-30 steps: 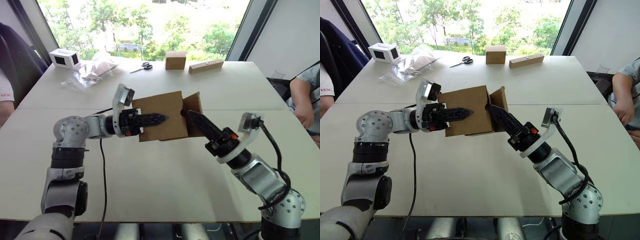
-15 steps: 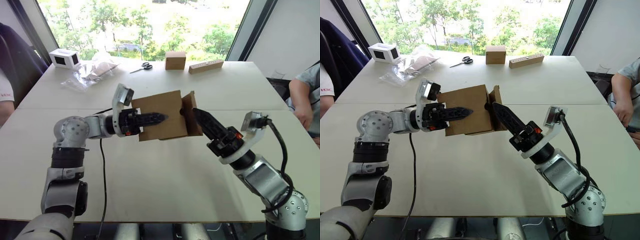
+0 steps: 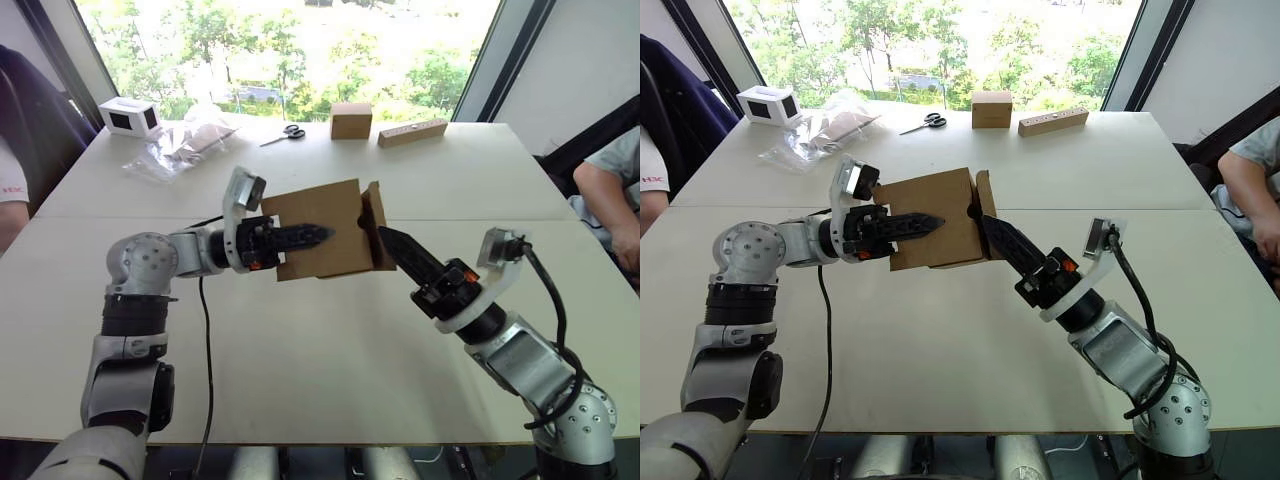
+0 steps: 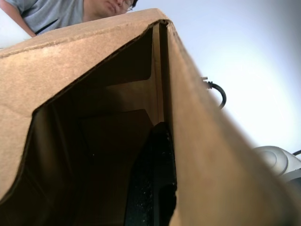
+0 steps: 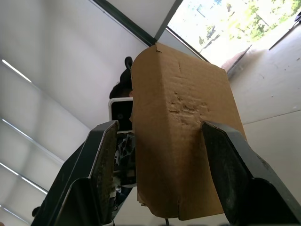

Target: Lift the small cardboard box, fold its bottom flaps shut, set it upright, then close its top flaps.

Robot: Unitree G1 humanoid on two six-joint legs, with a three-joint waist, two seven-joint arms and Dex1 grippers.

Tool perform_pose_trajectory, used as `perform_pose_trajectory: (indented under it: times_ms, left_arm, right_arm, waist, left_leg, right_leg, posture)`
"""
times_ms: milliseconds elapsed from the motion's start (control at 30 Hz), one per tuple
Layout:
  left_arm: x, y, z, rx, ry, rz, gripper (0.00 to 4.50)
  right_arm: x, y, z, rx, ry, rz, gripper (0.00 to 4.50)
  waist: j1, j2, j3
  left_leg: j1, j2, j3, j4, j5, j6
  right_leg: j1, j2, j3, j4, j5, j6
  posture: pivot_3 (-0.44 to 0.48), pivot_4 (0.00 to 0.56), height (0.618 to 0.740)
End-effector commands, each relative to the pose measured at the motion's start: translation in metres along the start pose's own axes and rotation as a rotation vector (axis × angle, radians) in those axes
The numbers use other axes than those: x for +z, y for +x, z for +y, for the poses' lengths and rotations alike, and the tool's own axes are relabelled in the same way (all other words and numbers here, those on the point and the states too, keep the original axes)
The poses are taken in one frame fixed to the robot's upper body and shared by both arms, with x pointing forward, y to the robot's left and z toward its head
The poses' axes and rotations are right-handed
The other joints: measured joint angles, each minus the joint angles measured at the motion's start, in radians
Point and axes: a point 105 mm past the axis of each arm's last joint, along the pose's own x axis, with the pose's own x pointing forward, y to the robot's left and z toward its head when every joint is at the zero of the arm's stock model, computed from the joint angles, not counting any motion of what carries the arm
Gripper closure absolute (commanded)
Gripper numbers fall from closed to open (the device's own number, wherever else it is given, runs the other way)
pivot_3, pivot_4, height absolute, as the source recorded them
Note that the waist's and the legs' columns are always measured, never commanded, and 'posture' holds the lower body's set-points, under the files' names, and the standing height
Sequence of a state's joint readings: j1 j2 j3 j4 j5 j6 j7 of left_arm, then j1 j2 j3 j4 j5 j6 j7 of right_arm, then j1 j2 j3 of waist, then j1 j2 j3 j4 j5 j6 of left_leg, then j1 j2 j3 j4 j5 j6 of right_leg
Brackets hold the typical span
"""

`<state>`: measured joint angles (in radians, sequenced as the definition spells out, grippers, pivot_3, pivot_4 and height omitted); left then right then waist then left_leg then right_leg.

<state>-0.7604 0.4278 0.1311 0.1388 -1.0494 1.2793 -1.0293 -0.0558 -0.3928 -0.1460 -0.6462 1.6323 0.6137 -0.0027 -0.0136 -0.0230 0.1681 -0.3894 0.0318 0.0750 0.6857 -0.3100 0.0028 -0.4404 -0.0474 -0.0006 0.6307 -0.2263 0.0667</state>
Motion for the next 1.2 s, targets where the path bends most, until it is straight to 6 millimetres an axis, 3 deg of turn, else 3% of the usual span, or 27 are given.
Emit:
perform_pose_trajectory:
  times_ms: [33, 67, 333, 467, 1200]
  left_arm:
    - [0.004, 0.001, -0.007, -0.021, 0.036, 0.000, 4.50]
    - [0.004, 0.000, -0.007, -0.020, 0.036, -0.001, 4.50]
    - [0.003, 0.001, -0.007, -0.019, 0.037, 0.001, 4.50]
    - [0.003, 0.001, -0.008, -0.020, 0.038, 0.002, 4.50]
    - [0.004, 0.004, -0.007, -0.014, 0.032, 0.002, 4.50]
  right_arm:
    - [0.003, 0.000, 0.008, 0.029, -0.035, -0.013, 2.10]
    - [0.003, 0.000, 0.006, 0.018, -0.046, -0.010, 2.35]
    - [0.004, 0.000, 0.005, 0.021, -0.051, -0.017, 2.35]
    - [0.005, 0.000, 0.005, 0.016, -0.061, -0.020, 3.42]
    - [0.010, -0.001, 0.026, 0.120, 0.010, -0.038, 3.42]
  waist:
    - [0.000, 0.000, 0.000]
    - [0.000, 0.000, 0.000]
    - [0.000, 0.000, 0.000]
    - [0.000, 0.000, 0.000]
    - [0.000, 0.000, 0.000]
  left_leg:
    - [0.000, 0.000, 0.000, 0.000, 0.000, 0.000]
    - [0.000, 0.000, 0.000, 0.000, 0.000, 0.000]
    - [0.000, 0.000, 0.000, 0.000, 0.000, 0.000]
    - [0.000, 0.000, 0.000, 0.000, 0.000, 0.000]
    - [0.000, 0.000, 0.000, 0.000, 0.000, 0.000]
  right_leg:
    - [0.000, 0.000, 0.000, 0.000, 0.000, 0.000]
    - [0.000, 0.000, 0.000, 0.000, 0.000, 0.000]
    - [0.000, 0.000, 0.000, 0.000, 0.000, 0.000]
    - [0.000, 0.000, 0.000, 0.000, 0.000, 0.000]
    - [0.000, 0.000, 0.000, 0.000, 0.000, 0.000]
  posture:
    - [0.000, 0.150, 0.740]
    - [0.000, 0.150, 0.740]
    - [0.000, 0.150, 0.740]
    - [0.000, 0.150, 0.740]
    - [0.000, 0.150, 0.740]
